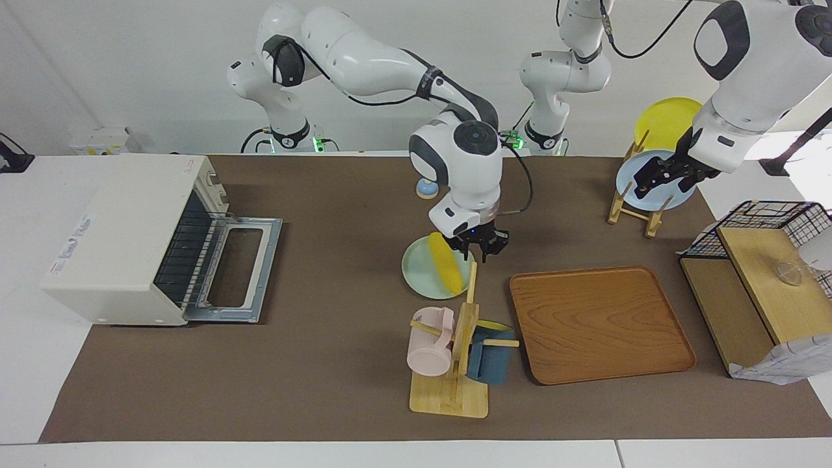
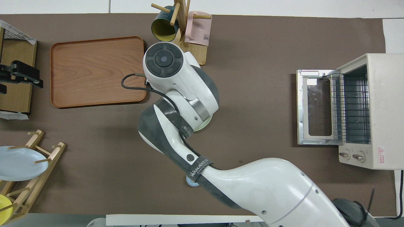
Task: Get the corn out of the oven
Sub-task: 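Lower the green plate onto the table center with the right gripper, then withdraw the right gripper while the left gripper reaches the corn, then grasp the yellow corn on the plate with the left gripper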
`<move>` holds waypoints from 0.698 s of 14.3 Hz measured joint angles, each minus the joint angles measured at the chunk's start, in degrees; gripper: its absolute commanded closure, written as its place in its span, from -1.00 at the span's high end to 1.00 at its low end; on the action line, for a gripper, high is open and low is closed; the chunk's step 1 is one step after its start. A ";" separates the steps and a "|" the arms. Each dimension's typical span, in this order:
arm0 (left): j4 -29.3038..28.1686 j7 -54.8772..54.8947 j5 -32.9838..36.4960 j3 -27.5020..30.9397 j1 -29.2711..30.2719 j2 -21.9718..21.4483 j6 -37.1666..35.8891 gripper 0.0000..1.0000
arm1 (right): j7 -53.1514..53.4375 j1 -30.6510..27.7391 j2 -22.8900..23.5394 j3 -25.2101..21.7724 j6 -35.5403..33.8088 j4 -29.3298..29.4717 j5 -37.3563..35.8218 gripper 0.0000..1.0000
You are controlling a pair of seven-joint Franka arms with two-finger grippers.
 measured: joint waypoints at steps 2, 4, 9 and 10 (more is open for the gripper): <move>-7.49 -3.34 -0.48 -0.68 -1.44 -2.49 9.39 1.00 | -11.55 -7.65 -6.76 -0.13 -3.61 -6.84 -0.11 -0.52; -19.30 -11.93 -0.77 -1.12 -7.70 -5.50 22.83 1.00 | -21.85 -15.03 -11.93 -0.16 -3.05 -16.96 -0.70 -0.93; -29.18 -39.67 -0.74 -2.10 -26.93 1.99 45.66 1.00 | -31.80 -24.88 -17.40 -0.11 16.97 -43.00 -6.00 -1.00; -28.48 -42.10 -0.74 -2.08 -28.70 4.63 47.76 1.00 | -32.91 -26.05 -17.64 -0.12 18.41 -45.67 -6.18 -1.00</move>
